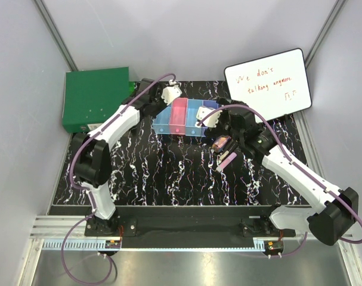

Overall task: Sort the stationery into containers
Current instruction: Place the pen in the storage box.

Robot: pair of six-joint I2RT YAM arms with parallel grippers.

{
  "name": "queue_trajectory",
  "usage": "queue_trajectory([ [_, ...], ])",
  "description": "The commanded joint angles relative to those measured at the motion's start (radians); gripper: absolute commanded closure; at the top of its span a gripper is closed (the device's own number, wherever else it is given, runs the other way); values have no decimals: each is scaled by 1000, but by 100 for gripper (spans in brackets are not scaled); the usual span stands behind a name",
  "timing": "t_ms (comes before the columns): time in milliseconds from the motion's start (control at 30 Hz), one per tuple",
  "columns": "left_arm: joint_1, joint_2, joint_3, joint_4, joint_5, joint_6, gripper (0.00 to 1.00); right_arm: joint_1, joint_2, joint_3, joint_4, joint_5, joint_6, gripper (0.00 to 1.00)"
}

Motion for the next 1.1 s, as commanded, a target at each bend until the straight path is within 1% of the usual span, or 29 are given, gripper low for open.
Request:
queue_trajectory([
  [0,-2,64,92,-13,-56,110,100,-3,-23,-2,46,7,15,0],
  [167,-2,157,181,-38,-37,157,100,-3,-28,-2,46,2,13,0],
  [500,2,298,296,-109,-16,398,100,-3,-42,-14,45,-4,10,0],
  [700,20,377,363,-135,-22,494,100,-3,-39,-10,46,-11,16,0],
  [800,22,406,371,-138,-45,545,100,-5,-37,-11,46,-14,16,0],
  [867,23,421,385,-138,-54,548,97,-5,-37,-14,46,-16,19,0],
  [900,23,432,395,-138,-56,550,93,-5,-37,-16,46,-16,22,0],
  [1000,23,452,414,-136,-60,568,83,-3,-37,-22,46,-18,22,0],
  [1067,23,464,432,-135,-91,564,71,-5,-34,-23,46,-18,22,0],
])
